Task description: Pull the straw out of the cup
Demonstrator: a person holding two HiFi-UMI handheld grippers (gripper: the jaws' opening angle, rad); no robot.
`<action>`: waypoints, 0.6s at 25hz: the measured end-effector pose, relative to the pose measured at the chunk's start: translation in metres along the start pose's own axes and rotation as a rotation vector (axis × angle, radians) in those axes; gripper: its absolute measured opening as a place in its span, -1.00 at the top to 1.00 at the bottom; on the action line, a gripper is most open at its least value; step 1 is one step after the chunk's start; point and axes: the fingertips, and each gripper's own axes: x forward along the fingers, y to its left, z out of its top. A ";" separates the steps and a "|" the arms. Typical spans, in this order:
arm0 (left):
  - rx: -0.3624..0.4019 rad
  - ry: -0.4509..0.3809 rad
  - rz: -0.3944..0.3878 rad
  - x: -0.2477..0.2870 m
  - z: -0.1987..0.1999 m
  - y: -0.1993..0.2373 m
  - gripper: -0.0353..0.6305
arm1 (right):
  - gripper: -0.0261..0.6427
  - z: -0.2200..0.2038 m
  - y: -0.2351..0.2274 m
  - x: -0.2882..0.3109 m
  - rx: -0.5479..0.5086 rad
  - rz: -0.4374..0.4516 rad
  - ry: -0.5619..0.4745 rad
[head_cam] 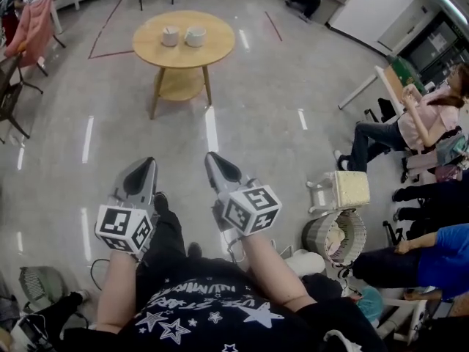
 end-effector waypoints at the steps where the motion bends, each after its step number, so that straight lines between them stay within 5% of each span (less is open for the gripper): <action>1: -0.006 0.006 0.001 0.005 0.000 0.007 0.88 | 0.92 0.001 -0.003 0.008 0.002 0.000 0.007; 15: -0.029 0.034 -0.041 0.158 0.024 0.141 0.88 | 0.92 0.034 -0.088 0.177 0.001 -0.082 0.066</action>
